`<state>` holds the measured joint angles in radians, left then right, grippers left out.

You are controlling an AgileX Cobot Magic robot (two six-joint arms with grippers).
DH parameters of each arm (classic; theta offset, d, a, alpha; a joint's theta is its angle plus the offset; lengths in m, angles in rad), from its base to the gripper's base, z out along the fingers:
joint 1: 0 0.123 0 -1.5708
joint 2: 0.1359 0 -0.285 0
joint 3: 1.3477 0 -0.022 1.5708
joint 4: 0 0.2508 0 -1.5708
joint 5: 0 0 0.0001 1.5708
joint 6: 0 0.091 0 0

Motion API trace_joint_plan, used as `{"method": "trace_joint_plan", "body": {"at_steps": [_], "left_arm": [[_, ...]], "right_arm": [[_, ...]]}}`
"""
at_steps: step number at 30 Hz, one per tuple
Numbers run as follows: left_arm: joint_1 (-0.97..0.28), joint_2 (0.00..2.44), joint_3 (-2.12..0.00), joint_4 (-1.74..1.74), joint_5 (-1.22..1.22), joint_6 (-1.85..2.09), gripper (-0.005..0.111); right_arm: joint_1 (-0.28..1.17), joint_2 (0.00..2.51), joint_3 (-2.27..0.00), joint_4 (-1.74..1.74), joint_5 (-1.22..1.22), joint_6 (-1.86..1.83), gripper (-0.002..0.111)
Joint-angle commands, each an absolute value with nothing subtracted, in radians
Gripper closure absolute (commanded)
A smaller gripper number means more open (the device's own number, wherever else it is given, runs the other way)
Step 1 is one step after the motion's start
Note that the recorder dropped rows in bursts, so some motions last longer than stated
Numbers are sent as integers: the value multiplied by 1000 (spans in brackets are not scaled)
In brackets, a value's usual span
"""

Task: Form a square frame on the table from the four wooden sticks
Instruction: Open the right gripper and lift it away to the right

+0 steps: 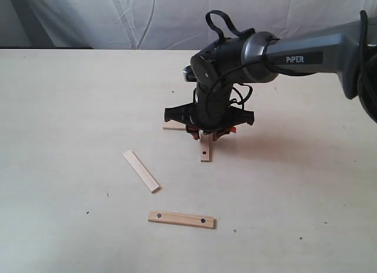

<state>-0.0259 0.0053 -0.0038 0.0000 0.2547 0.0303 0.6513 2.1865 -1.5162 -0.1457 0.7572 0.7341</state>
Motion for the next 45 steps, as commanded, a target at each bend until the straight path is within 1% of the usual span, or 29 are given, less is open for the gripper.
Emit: {"method": "trace_joint_plan", "body": {"at_steps": [1,3,4,6,8,9,14,18,23,26,29,33,45], "left_arm": [[-32,0,0,-6,246,26,107],[-32,0,0,-6,246,26,107],[-32,0,0,-6,246,26,107],[-32,0,0,-6,246,26,107],[-32,0,0,-6,246,26,107],[-32,0,0,-6,246,26,107],[-32,0,0,-6,246,26,107],[-32,0,0,-6,246,26,107],[-32,0,0,-6,246,26,107],[-32,0,0,-6,246,26,107],[-32,0,0,13,218,28,107],[-32,0,0,13,112,26,107],[-32,0,0,13,-170,26,107]], "right_arm": [[648,2112,-1523,-146,766,728,67],[646,2071,-1523,-121,801,646,70],[639,2050,-1523,-92,824,582,75],[615,2014,-1513,-50,867,517,89],[583,1975,-1482,-47,881,502,107],[566,1953,-1458,-47,884,493,108],[490,1837,-1318,-35,828,403,108],[408,1765,-1207,53,788,268,108],[275,1723,-1115,187,770,102,108],[228,1716,-1071,205,772,22,108],[210,1716,-1064,271,740,11,108],[210,1716,-1064,369,731,-85,108],[210,1720,-1063,383,734,-104,108]]}}
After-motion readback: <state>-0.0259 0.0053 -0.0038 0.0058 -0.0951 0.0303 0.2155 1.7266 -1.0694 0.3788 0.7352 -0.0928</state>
